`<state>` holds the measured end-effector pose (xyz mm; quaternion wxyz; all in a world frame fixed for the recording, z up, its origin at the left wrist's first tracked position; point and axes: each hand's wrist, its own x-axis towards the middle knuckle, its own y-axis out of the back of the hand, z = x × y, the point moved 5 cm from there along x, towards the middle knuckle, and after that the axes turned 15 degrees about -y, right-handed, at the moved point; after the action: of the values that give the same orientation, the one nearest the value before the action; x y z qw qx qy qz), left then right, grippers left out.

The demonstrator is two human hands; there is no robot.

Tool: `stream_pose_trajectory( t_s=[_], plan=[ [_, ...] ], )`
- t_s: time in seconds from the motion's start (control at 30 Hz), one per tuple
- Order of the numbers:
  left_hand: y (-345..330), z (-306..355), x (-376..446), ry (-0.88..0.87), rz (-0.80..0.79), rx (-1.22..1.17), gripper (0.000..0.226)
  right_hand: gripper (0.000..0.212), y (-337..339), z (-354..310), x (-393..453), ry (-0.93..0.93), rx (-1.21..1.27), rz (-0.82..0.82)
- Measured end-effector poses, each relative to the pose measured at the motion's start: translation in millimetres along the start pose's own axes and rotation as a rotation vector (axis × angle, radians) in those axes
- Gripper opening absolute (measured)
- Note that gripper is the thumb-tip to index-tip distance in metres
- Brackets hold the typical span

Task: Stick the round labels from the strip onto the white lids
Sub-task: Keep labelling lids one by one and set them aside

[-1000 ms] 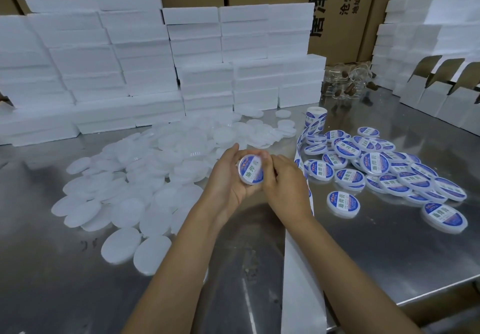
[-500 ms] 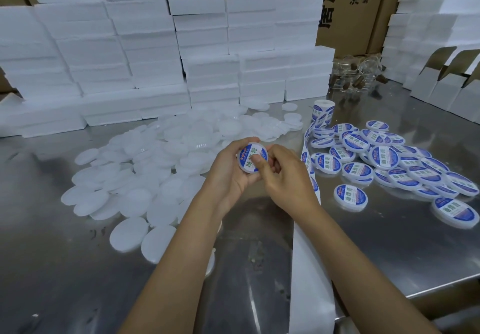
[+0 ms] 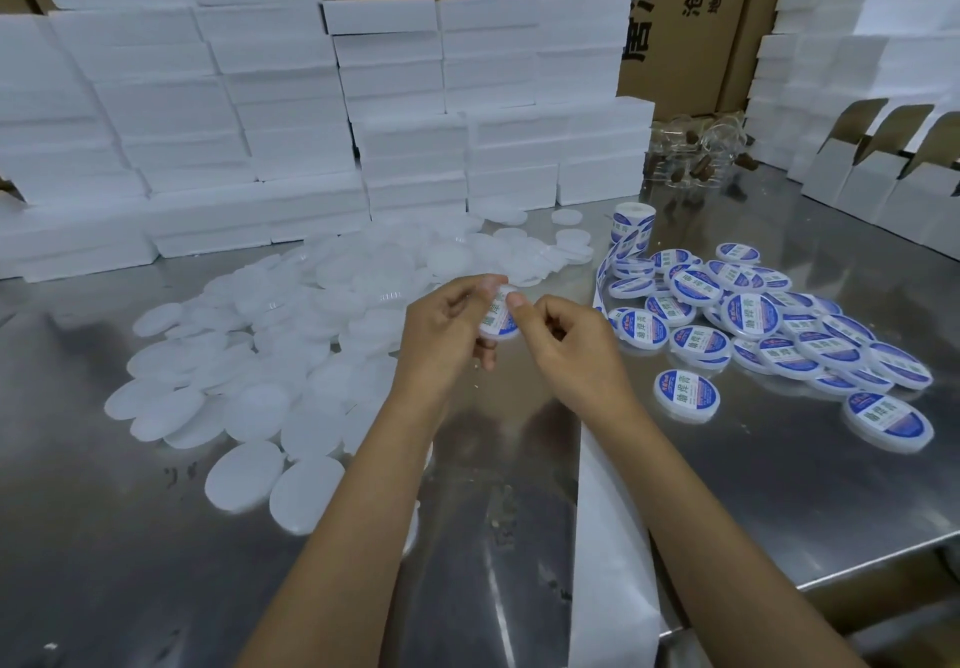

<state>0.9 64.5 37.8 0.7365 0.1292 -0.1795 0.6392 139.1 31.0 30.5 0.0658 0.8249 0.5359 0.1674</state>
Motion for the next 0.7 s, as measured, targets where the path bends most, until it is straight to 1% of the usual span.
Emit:
stream_pose_trajectory(
  t_s=[0.1, 0.13, 0.2, 0.3, 0.37, 0.43, 0.53, 0.6, 0.7],
  plan=[
    [-0.2, -4.0, -2.8, 0.061, 0.035, -0.023, 0.035, 0.051, 0.7, 0.9, 0.1, -0.014, 0.016, -0.024],
    [0.2, -5.4, -3.4, 0.093, 0.056, -0.038, 0.037, 0.050, 4.8, 3.1, 1.5, -0.041, 0.044, -0.003],
    [0.5, -7.7, -2.0, 0.158, 0.073, -0.097, 0.036, 0.046, 23.9, 9.2, 8.2, -0.116, 0.117, 0.138],
    [3.7, -9.9, 0.6, 0.216, 0.108, -0.144, 0.021, 0.051, 69.5, 28.6, 23.9, -0.286, 0.247, 0.455],
    [5.7, -11.3, 0.8, 0.223, 0.129, -0.134, 0.017, 0.054, 93.9, 48.3, 34.6, -0.436, 0.341, 0.559],
    [5.3, -12.5, 1.9, 0.217, 0.131, -0.134, 0.016, 0.049, 109.8, 62.2, 43.0, -0.539, 0.407, 0.575],
    [4.0, -13.5, 2.7, 0.210, 0.116, -0.099, 0.018, 0.041, 129.6, 72.1, 56.1, -0.612, 0.509, 0.582],
    [3.9, -13.2, 1.8, 0.200, 0.107, -0.065, 0.018, 0.037, 140.0, 76.4, 66.5, -0.669, 0.599, 0.548],
    [3.9, -12.4, 0.6, 0.190, 0.105, -0.049, 0.019, 0.040, 148.6, 80.7, 76.8, -0.741, 0.638, 0.472]
  ],
)
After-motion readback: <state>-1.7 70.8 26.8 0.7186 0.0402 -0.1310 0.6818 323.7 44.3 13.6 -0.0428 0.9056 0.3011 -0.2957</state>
